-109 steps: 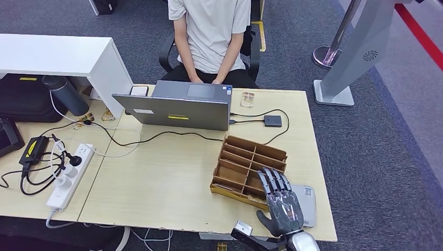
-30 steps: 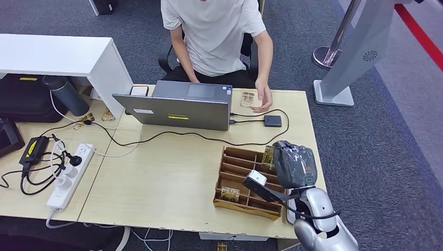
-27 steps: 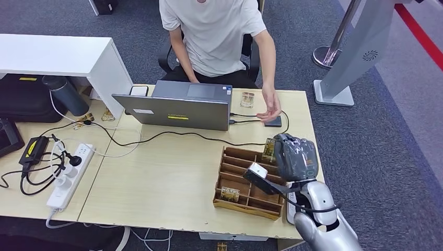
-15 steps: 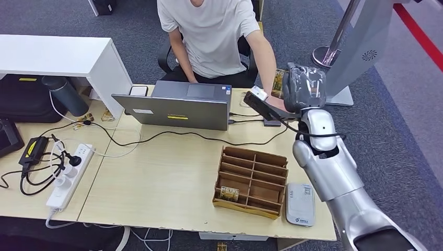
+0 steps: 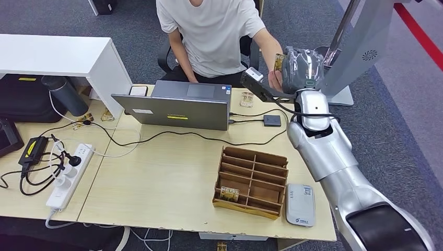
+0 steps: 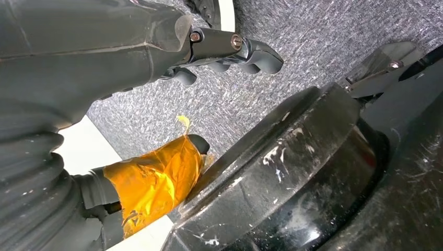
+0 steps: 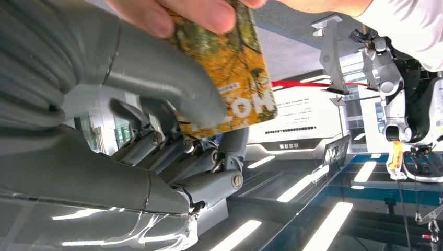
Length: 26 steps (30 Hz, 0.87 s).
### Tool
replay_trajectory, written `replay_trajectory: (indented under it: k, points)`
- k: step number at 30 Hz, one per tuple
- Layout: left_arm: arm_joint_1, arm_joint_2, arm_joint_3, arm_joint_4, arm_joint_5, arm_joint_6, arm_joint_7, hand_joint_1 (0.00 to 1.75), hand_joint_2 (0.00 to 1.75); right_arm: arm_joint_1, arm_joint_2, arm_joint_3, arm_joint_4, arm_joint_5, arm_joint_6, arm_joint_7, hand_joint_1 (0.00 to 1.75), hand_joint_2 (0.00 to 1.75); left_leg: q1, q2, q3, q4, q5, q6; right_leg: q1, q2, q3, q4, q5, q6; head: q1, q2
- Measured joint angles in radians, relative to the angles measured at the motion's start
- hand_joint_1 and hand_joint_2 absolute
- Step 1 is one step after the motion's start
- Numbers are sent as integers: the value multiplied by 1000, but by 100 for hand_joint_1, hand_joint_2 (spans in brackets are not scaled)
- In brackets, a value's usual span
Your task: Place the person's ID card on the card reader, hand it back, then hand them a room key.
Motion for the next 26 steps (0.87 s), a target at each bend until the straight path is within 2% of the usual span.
replay_trajectory:
  k: [8, 26]
  points:
    - [1, -3, -6, -1, -4, 25, -14, 0, 175, 0, 2, 10, 42, 28, -14, 3, 0, 175, 0, 0, 0, 0, 0, 0, 0, 0, 0, 0, 0, 0, 0, 0]
    - [0, -3, -6, -1, 1, 21, -3, 0, 175, 10, -18, 10, 83, 61, -29, 8, 0, 175, 0, 0, 0, 0, 0, 0, 0, 0, -1, 0, 0, 0, 0, 0]
